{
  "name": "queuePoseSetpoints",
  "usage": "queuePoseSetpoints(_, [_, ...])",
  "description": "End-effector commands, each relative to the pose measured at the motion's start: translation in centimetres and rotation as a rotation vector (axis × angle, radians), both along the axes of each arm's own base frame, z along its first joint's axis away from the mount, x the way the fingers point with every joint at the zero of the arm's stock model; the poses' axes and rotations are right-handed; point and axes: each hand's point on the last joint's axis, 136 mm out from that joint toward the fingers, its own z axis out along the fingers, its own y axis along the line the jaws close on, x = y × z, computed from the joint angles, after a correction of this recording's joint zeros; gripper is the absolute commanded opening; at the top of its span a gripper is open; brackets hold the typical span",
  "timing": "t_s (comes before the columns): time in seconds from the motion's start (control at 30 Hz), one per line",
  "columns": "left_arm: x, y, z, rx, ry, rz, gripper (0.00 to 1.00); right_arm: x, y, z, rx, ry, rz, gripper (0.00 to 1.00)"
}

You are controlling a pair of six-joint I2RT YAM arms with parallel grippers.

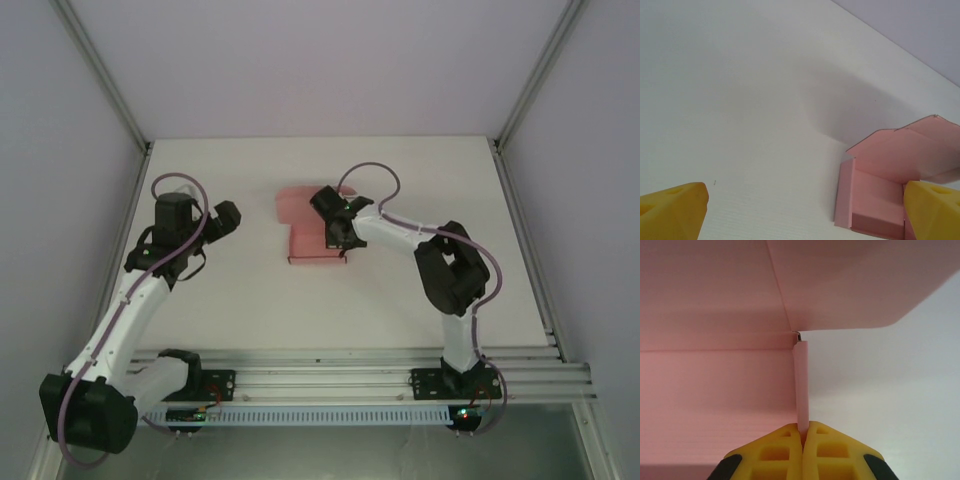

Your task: Assemble paper box

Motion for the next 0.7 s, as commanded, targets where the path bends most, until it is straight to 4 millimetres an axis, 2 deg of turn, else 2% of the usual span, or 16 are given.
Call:
queuePoseSetpoints(0.0, [0.4,-0.6,0.3,-0.014,-0.023,-0.035,1.00,-2.1,-0.4,0.7,0.020,-0.015,-0.101,0.06])
queuePoseSetpoints(0.07, [0.5,-1.2,-0.1,-0.015,-0.020,-0.078,1.00,-2.2,0.1,0.4,0.049,-0.020,-0.079,0.06])
queuePoseSetpoints(0.13, [0.6,-2.1,-0.3,-0.021,-0.025,-0.137,1.00,-2.4,0.4,-0.1,0.063,-0.011,-0.057,0.10])
queuePoseSetpoints(0.2, [0.7,-3.1,-0.5,-0.025,-0.024,-0.200,0.99,-2.8,0.5,-0.5,0.063,0.009,-0.034,0.23])
queuePoseSetpoints(0.27, [0.6,-4.1,-1.0,-0.022,-0.014,-0.268,1.00,-2.8,0.5,-0.1,0.063,0.000,-0.023,0.31])
queuePoseSetpoints(0.37, [0.8,-6.0,-1.0,-0.018,-0.029,-0.377,1.00,-2.2,1.6,1.9,0.090,-0.061,0.064,0.53])
queuePoseSetpoints(0.43, [1.0,-8.0,-0.5,-0.015,-0.073,-0.486,1.00,-2.4,1.2,3.2,0.075,-0.093,0.102,0.57])
queuePoseSetpoints(0.53, [1.3,-10.6,0.4,0.037,-0.109,-0.613,0.99,-1.9,0.3,6.1,0.075,-0.200,0.152,0.66])
queuePoseSetpoints(0.6, [1.2,-12.1,0.3,0.074,-0.105,-0.687,0.99,-1.4,0.0,8.7,0.101,-0.287,0.212,0.81])
queuePoseSetpoints(0.63, [1.2,-12.6,0.1,0.099,-0.098,-0.711,1.00,-1.5,-0.3,9.2,0.100,-0.317,0.248,0.94])
queuePoseSetpoints(0.67, [1.1,-12.9,-0.5,0.126,-0.087,-0.728,1.00,-1.2,-0.6,10.0,0.106,-0.360,0.276,0.99])
